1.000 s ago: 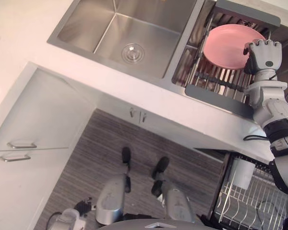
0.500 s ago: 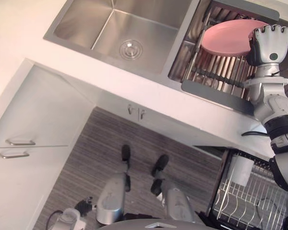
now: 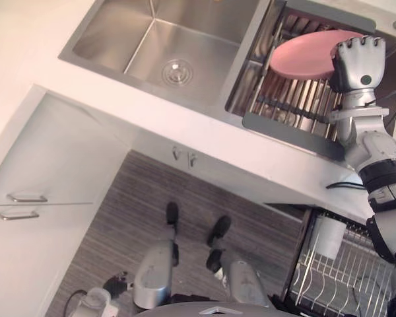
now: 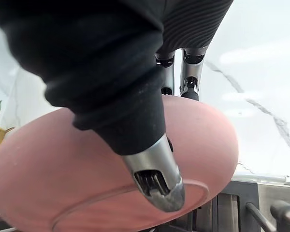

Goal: Walk over to the sink, pick up the cup, carry it to the dishwasher, place the cup inside the dishwasher, then close the dishwasher door

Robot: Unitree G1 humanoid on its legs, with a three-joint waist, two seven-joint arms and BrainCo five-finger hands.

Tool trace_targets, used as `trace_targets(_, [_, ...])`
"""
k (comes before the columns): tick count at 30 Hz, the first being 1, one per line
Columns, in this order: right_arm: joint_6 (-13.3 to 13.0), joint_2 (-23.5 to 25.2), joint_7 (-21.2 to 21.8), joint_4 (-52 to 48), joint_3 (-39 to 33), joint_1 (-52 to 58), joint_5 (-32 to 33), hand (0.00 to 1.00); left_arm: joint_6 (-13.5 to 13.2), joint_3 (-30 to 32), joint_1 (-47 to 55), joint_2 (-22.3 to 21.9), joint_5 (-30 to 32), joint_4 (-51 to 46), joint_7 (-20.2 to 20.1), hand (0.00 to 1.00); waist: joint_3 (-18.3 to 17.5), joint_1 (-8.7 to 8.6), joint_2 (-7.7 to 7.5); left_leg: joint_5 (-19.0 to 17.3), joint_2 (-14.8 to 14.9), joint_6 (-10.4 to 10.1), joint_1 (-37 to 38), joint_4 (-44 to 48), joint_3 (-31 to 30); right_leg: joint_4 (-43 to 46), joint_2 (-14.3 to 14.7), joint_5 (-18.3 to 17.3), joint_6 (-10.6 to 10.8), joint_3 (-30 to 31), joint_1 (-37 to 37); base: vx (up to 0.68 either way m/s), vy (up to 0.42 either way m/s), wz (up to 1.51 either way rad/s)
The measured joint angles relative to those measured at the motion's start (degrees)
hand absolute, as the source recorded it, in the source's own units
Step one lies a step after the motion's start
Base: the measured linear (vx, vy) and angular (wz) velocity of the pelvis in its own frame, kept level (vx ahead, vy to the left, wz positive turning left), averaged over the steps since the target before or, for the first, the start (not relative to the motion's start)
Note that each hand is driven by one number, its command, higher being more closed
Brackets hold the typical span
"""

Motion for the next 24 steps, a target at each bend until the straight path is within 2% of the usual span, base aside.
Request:
trace_targets(1, [-0.4,0.0,0.9,-1.9,0.0,1.9,-2.6,1.00,0.0,0.0,0.4,-0.1,0.1,0.0,0.0,0.00,-2.1,0.02,-0.08,-0.1,0.0,0.1,0.3,0.0,0.0,-0.7,0.2,0.1,0.1,-0.1,0.6,0.09,-0.017,0.03])
trace_targets(3, [-0.8,0.1,1.6,-3.6,-0.1,3.5,-3.9,1.00,0.0,0.0,0.6,-0.1,0.3,0.0,0.0,0.00,-2.6,-0.04,-0.21,-0.2,0.0,0.0,1.7,-0.1,0.2,-0.7,0.1,-0.3,0.3,-0.1,2.0,0.11,-0.009,0.02])
trace_targets(6, [-1.2,1.2,3.6,-7.1,-3.0,8.7,-6.3,1.00,0.5,0.5,1.7,-0.1,1.9,-0.2,0.0,0.00,-5.0,-0.50,-1.41,-0.8,-0.1,-0.7,4.0,0.2,0.2,-0.7,0.0,-0.8,0.9,-0.2,4.5,0.09,-0.004,0.03])
trace_targets(9, [-2.1,2.2,4.9,-9.3,-6.8,11.7,-8.3,1.00,1.8,1.2,2.9,0.0,2.4,-0.6,-0.2,0.00,-7.5,-1.40,-2.94,-1.7,-0.3,-0.7,5.4,0.2,0.6,-0.7,-0.2,-1.3,1.6,-0.1,5.8,0.11,0.008,-0.01])
trace_targets(14, [-3.7,2.2,6.2,-10.6,-11.4,14.4,-10.3,1.00,4.4,1.3,4.4,0.0,5.1,-0.7,-1.2,0.00,-10.7,-2.85,-3.98,-2.7,-0.9,-0.4,8.1,-0.1,1.6,-0.7,-0.9,-1.8,2.3,0.4,8.0,0.06,0.042,-0.08])
trace_targets(19, [-6.3,2.0,7.1,-14.7,-13.8,16.9,-10.5,1.00,6.1,2.1,5.9,-0.1,6.6,-0.6,-1.6,0.00,-12.1,-3.60,-4.78,-4.1,-1.1,-0.2,10.7,-0.1,4.4,-1.1,-1.3,-2.1,2.8,3.1,9.3,0.01,0.061,-0.27])
trace_targets(21, [-7.4,2.0,7.8,-15.4,-13.9,17.5,-11.0,1.00,6.5,2.2,6.6,0.1,6.7,0.0,-1.6,0.00,-13.3,-4.51,-5.38,-4.3,-1.1,0.1,11.0,-0.1,5.6,-1.1,-1.3,-2.0,2.9,3.9,9.2,0.01,0.046,-0.23])
trace_targets(24, [-8.3,2.0,8.6,-17.3,-14.7,17.7,-12.1,1.00,7.0,2.2,6.6,0.0,6.8,0.4,-1.7,0.00,-13.6,-4.84,-5.46,-4.7,-1.1,0.2,11.9,-0.1,7.3,-1.1,-1.4,-1.9,2.8,5.4,9.3,0.02,0.040,-0.30])
